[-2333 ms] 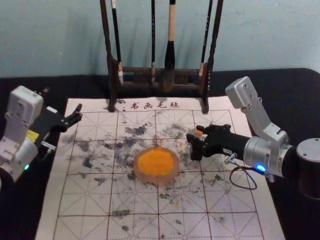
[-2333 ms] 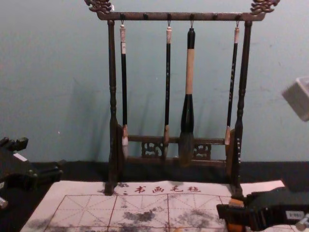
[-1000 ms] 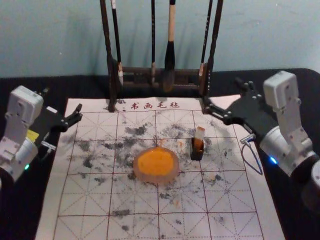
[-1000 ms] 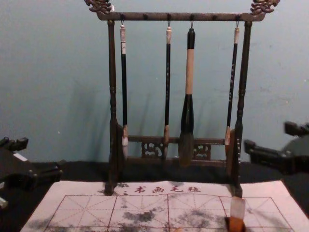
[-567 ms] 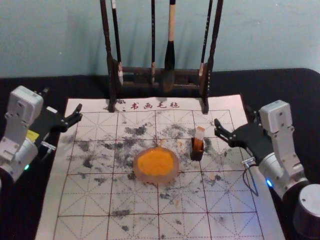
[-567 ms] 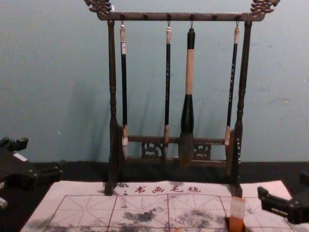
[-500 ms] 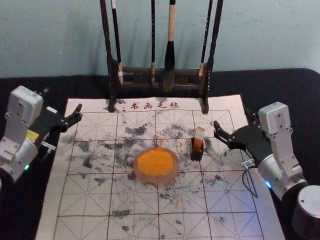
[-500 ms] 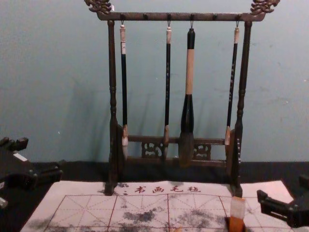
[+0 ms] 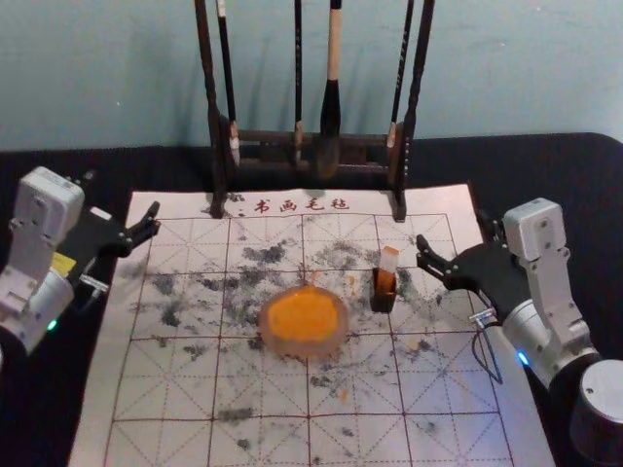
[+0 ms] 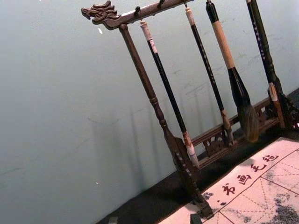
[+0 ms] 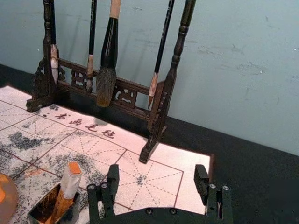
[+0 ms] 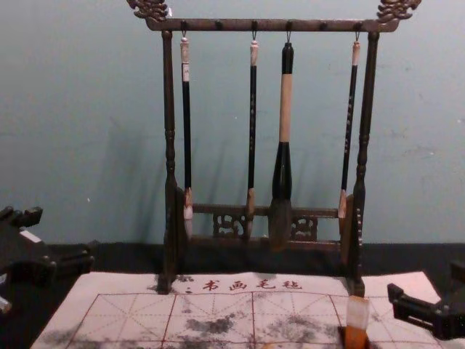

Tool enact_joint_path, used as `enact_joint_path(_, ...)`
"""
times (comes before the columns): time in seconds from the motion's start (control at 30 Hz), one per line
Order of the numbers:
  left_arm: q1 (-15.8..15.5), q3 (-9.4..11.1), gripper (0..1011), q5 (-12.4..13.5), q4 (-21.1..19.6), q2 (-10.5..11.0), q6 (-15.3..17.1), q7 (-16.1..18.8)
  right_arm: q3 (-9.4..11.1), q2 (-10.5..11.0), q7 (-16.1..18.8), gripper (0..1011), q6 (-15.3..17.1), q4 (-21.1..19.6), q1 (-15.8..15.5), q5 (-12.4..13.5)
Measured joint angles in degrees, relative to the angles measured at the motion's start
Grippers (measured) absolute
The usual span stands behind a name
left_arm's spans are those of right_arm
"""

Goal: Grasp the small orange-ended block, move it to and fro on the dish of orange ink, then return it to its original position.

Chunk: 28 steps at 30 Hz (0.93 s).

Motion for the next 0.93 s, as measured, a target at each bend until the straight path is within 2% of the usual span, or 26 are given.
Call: enact_joint_path(0.93,0.0,0.0,1001,0.0,0.0,0.0,0.0,0.0,-0.1,0.1,0.1,1002,-0.1,-0.1,0.1,0.1)
